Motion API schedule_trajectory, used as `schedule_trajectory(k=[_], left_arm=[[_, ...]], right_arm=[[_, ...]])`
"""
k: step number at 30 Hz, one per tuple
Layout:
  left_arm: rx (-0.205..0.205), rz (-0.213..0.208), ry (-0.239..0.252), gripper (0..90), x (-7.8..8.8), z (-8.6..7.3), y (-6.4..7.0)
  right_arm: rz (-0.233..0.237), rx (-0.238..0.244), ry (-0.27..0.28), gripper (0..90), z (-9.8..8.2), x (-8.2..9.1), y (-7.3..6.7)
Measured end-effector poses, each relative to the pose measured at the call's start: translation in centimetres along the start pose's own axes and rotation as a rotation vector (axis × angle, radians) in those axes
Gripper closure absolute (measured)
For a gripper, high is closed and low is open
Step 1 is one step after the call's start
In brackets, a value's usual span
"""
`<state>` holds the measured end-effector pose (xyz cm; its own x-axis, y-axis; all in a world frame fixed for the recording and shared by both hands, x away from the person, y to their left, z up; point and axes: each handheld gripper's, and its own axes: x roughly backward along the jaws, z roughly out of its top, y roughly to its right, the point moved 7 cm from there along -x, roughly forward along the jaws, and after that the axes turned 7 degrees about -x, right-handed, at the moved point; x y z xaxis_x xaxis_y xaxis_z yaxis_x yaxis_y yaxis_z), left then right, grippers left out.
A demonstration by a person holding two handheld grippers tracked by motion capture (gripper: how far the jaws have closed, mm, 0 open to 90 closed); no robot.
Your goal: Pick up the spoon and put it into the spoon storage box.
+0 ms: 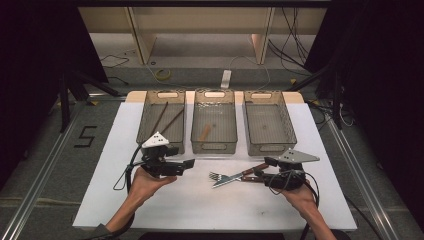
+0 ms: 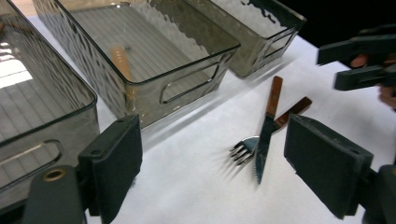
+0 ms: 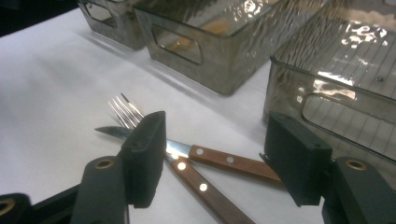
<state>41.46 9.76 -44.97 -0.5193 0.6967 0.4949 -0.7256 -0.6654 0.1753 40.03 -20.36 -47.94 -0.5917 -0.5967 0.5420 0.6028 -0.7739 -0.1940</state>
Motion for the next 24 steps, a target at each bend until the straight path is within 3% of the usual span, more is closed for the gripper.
schedule_trajectory(k=[12,21,24], left_arm=[[-0.007,0.044,0.022,18.5,1.3,-0.8,-0.7],[-0.056,0.073,0.005,18.1,2.0,-1.5,-0.5],[-0.055,0.074,-0.004,18.0,2.2,-1.7,-0.3]], right_arm=[[-0.005,-0.013,-0.051,47.8,-0.1,-1.4,1.2],[-0.002,-0.017,-0.077,54.7,0.1,-2.3,2.0],[-0.003,-0.013,-0.097,57.0,0.0,-2.6,2.2]])
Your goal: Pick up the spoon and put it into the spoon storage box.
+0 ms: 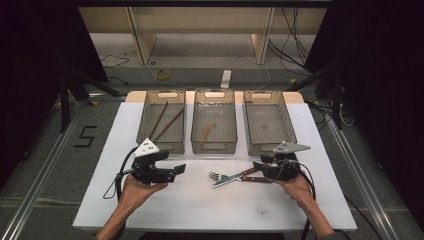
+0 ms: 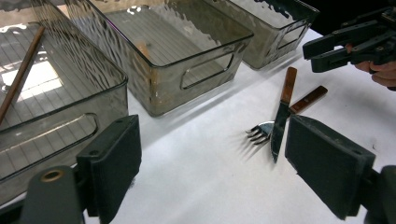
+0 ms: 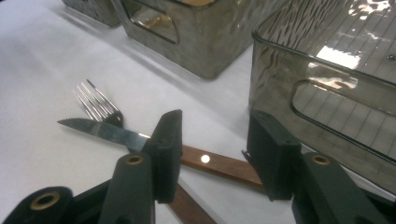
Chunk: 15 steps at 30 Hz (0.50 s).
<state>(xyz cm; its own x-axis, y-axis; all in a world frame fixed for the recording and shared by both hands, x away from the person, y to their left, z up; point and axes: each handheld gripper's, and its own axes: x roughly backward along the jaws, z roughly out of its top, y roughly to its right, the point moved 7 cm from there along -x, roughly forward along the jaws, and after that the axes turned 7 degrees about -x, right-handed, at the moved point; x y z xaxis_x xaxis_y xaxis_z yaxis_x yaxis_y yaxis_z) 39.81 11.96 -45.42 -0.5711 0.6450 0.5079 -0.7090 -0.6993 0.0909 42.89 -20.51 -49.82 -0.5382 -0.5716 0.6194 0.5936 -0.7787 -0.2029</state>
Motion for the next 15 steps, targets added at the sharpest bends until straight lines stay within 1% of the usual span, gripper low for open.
schedule_trajectory(k=[5,10,13,15], left_arm=[[-0.013,0.008,0.006,17.7,0.4,-0.1,0.4],[-0.015,0.008,-0.004,17.5,0.5,-0.4,0.5],[-0.011,0.007,0.002,17.5,0.7,-0.4,0.6],[-0.012,0.008,0.005,17.5,0.8,-0.4,0.6]], right_arm=[[-0.007,0.011,-0.028,58.8,-0.1,-0.7,0.2],[-0.009,0.014,-0.056,61.8,-0.2,-1.2,0.4],[-0.015,0.021,-0.075,65.3,-0.4,-1.6,0.6],[-0.024,0.031,-0.091,69.6,-0.5,-1.9,0.7]])
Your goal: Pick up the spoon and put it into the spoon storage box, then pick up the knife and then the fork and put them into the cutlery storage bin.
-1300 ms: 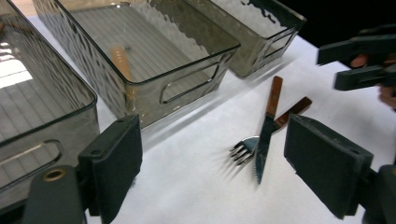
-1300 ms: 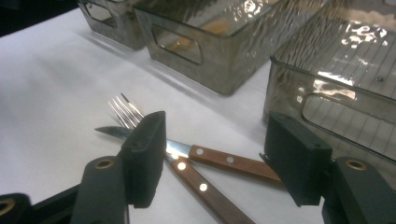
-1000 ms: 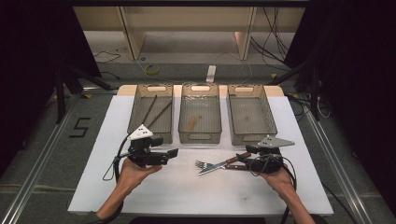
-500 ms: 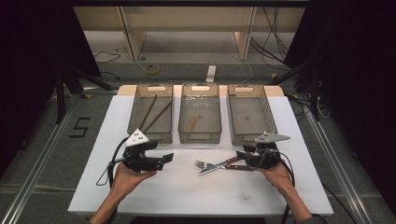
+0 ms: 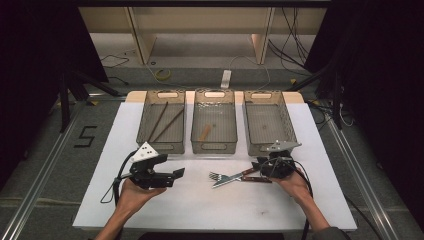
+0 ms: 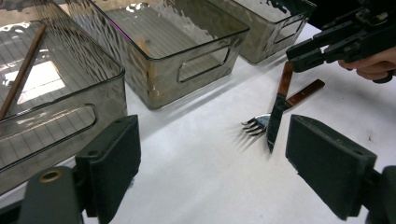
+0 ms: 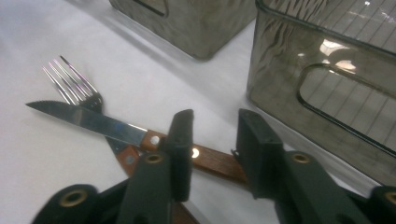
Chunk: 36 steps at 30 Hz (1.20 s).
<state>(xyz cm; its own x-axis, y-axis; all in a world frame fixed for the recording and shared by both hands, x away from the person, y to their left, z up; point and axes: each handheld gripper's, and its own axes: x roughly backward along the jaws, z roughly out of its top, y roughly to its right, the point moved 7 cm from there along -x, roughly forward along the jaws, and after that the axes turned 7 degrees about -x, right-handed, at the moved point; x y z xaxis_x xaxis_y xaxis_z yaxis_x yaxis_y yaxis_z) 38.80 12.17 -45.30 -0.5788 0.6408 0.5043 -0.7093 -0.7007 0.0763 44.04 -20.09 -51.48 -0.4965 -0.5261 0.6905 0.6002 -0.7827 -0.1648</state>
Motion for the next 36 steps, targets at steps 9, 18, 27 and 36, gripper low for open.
schedule_trajectory(k=[9,18,27,36], left_arm=[[0.004,0.007,0.003,17.4,-0.1,0.0,-0.1],[-0.011,0.003,0.007,17.4,0.0,0.0,0.1],[-0.007,0.004,0.002,17.4,-0.2,-0.1,0.0],[-0.010,0.007,0.001,17.4,-0.1,-0.2,-0.1]], right_arm=[[-0.023,0.019,-0.063,80.2,-0.4,-0.9,0.5],[-0.025,0.026,-0.088,85.5,-0.6,-0.8,0.4],[-0.058,0.049,-0.084,88.1,0.0,-1.2,0.9],[-0.076,0.045,-0.127,90.0,-0.1,-1.5,1.4]])
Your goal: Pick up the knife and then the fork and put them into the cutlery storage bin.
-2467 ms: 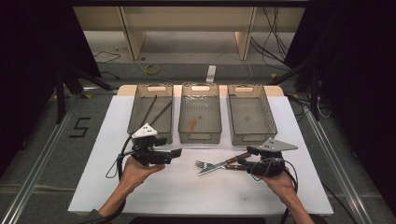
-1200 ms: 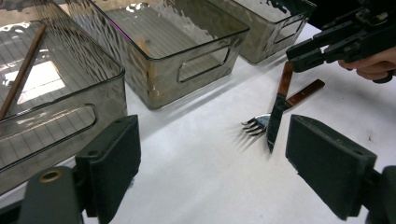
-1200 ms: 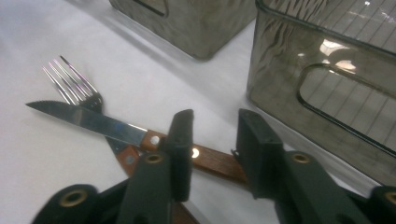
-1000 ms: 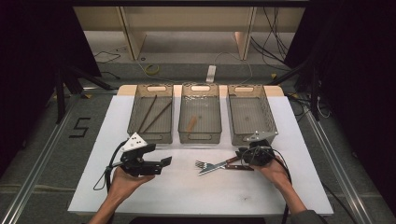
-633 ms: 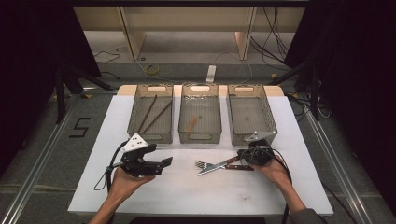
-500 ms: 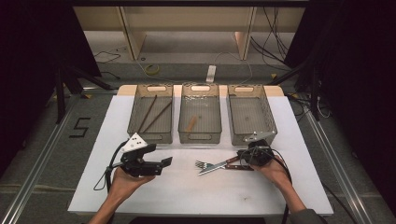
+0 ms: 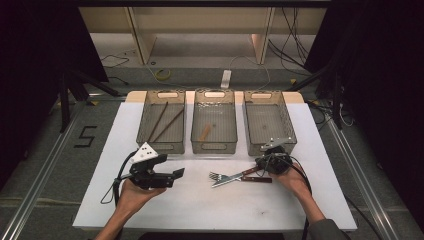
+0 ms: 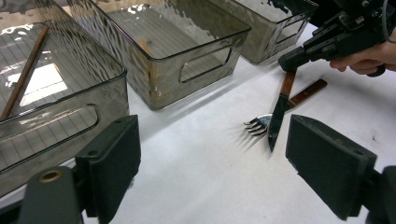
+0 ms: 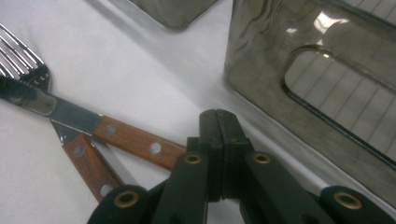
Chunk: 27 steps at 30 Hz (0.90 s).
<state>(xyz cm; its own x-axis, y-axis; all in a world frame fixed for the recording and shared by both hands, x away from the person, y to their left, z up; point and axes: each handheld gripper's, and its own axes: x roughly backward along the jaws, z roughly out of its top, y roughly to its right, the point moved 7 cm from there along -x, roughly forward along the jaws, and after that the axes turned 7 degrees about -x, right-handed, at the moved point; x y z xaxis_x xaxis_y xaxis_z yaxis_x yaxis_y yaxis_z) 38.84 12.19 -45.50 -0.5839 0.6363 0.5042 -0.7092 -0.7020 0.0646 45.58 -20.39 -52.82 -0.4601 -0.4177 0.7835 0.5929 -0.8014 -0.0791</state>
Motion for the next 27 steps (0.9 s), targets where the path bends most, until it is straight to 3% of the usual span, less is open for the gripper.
schedule_trajectory(k=[12,27], left_arm=[[-0.006,0.005,0.001,17.4,0.1,0.0,0.0],[-0.012,0.010,0.007,17.4,0.2,0.1,0.0]], right_arm=[[0.024,-0.007,-0.086,90.0,-1.3,0.8,-0.8],[0.110,0.035,-0.157,90.0,-3.7,2.3,-3.8]])
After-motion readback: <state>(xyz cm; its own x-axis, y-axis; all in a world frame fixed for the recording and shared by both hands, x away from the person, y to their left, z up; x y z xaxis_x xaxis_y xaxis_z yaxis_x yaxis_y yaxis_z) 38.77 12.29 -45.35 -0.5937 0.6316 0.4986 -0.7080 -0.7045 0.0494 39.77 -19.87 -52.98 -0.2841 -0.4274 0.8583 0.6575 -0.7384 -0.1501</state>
